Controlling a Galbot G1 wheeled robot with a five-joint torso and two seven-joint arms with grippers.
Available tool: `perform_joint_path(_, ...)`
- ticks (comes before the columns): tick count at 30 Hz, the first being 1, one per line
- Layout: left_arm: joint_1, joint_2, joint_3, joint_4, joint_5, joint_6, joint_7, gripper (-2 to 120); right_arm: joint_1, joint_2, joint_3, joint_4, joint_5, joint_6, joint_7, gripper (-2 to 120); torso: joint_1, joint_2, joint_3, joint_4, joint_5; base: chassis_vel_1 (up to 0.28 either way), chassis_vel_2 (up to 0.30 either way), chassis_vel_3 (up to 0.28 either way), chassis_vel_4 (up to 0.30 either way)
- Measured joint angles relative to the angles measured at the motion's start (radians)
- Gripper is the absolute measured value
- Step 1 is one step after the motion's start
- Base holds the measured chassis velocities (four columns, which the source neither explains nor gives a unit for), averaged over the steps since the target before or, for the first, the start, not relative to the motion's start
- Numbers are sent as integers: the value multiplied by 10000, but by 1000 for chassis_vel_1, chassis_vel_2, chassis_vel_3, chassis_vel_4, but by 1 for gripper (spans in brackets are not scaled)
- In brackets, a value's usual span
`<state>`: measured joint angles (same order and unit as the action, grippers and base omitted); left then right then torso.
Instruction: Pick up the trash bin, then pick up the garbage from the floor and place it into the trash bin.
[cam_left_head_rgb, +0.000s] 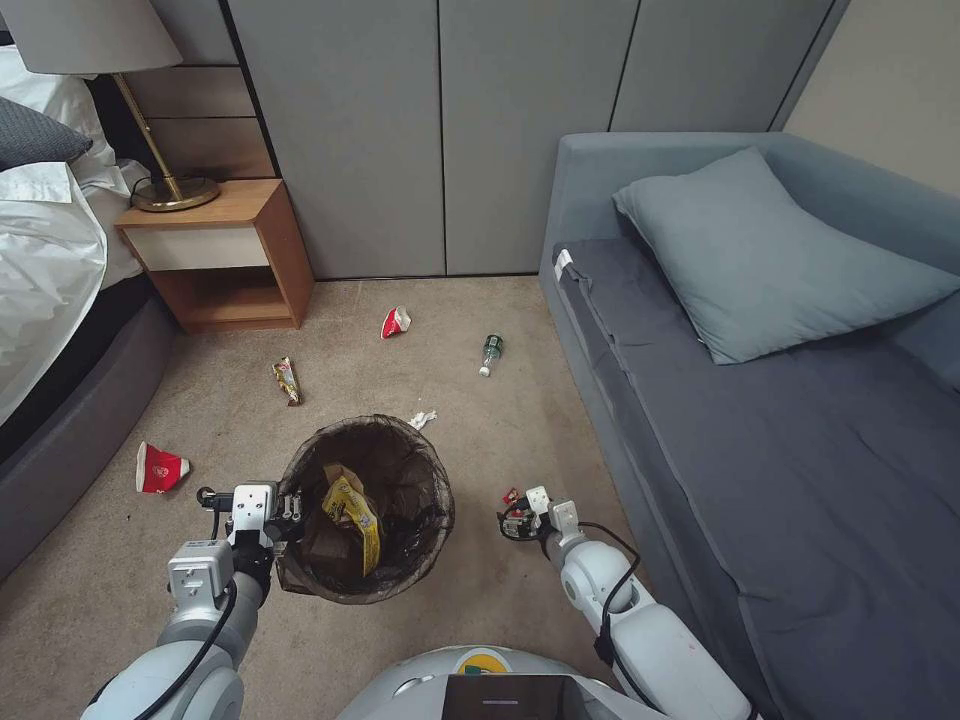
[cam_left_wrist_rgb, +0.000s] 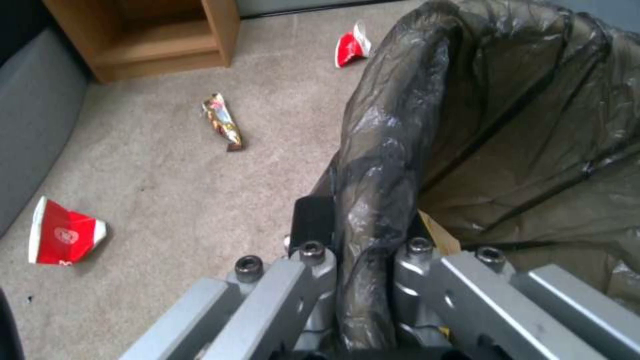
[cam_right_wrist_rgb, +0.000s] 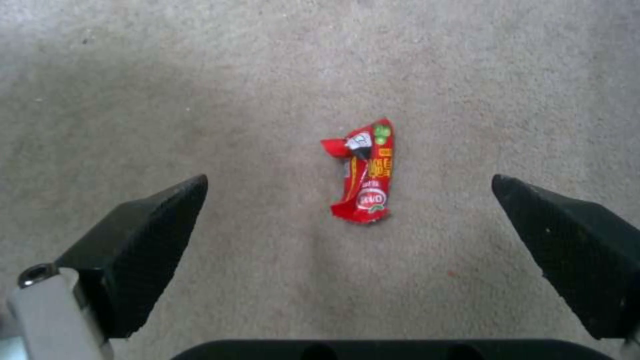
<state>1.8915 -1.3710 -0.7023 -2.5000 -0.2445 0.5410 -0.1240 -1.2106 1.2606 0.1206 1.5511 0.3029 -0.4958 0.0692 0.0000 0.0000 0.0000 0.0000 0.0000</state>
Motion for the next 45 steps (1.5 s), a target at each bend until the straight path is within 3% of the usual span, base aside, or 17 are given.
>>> perform_joint_path(30, -192, -66, -31, 0, -47, -2, 7, 5, 1887, 404, -1343, -1837, 688, -1069, 1115, 100, 0, 0, -1, 0, 0, 0, 0, 0, 0)
perform_joint_path(45, -327, -98, 12, 0, -58, -15, 6, 5, 2221, 560, -1447, -2402, 700, -1326, 1460, 100, 0, 0, 0, 0, 0, 0, 0, 0, 0)
